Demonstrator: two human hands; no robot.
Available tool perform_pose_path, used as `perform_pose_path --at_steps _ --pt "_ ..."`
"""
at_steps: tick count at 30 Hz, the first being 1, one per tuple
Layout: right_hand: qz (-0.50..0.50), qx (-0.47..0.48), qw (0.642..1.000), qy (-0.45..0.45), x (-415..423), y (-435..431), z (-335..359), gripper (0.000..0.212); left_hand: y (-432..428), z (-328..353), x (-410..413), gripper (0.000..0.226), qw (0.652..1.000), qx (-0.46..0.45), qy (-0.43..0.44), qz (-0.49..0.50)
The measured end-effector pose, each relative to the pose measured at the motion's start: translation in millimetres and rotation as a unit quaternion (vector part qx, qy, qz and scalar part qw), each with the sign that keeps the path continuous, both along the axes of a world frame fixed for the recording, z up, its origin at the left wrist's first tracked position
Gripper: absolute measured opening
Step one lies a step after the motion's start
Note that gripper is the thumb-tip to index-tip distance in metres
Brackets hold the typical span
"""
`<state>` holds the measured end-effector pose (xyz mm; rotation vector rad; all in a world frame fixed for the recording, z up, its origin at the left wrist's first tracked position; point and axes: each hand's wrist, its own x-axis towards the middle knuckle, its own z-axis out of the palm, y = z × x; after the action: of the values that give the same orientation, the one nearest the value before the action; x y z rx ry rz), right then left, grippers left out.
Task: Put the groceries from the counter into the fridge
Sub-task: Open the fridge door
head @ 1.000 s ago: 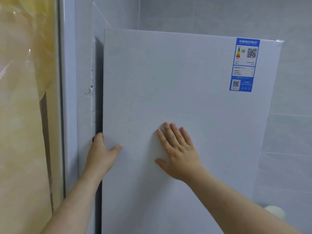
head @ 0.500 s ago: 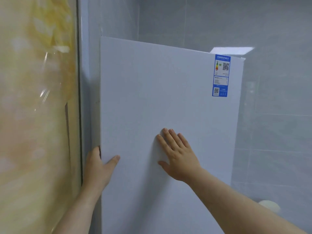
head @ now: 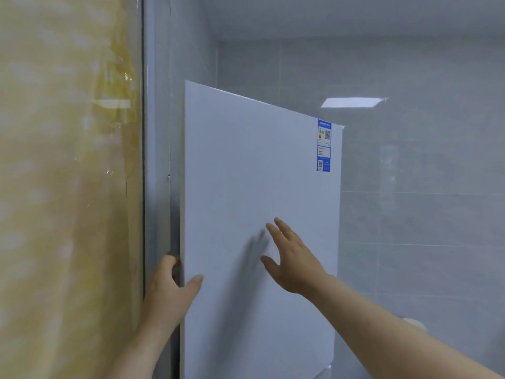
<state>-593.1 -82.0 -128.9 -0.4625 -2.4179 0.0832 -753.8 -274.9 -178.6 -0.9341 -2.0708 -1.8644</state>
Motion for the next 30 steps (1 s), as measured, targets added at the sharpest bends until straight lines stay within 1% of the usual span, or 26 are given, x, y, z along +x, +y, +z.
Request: perform_pose_path --at_steps 4,7,9,11,13,15,17,22,25,28,30 --pt "0.029 -0.011 0.998 0.060 24 -31 19 0.072 -16 -1 33 0.028 0.998 0.000 0.039 -0.045" --pt "0.047 -0.011 0.994 0.097 42 -52 32 0.072 -24 0 53 0.023 0.996 0.006 0.070 -0.062" --pt "0.057 -0.002 0.992 0.115 55 -66 39 0.073 -30 7 68 0.017 0.994 0.034 0.057 -0.089" --pt "0.064 -0.004 0.990 0.129 68 -76 44 0.074 -33 15 78 0.022 0.990 0.061 0.025 -0.121" --pt "0.072 -0.019 0.986 0.146 80 -83 47 0.075 -35 25 88 0.022 0.989 0.039 0.016 -0.144" --pt "0.077 -0.025 0.984 0.158 92 -88 47 0.078 -35 33 102 0.029 0.985 0.002 0.035 -0.171" --pt "0.077 -0.026 0.981 0.178 106 -92 46 0.082 -33 38 118 0.031 0.978 -0.034 0.052 -0.198" --pt "0.067 -0.057 0.961 0.263 147 -86 40 0.080 -21 41 157 0.038 0.959 -0.062 0.074 -0.268" --pt "0.045 -0.072 0.955 0.284 168 -77 37 0.076 -15 49 176 0.038 0.957 -0.031 0.095 -0.273" --pt "0.019 -0.081 0.954 0.289 187 -68 36 0.077 -9 67 184 0.031 0.963 0.030 0.124 -0.237" --pt "0.011 -0.084 0.952 0.294 200 -63 35 0.072 -4 83 184 0.024 0.964 0.065 0.155 -0.206"
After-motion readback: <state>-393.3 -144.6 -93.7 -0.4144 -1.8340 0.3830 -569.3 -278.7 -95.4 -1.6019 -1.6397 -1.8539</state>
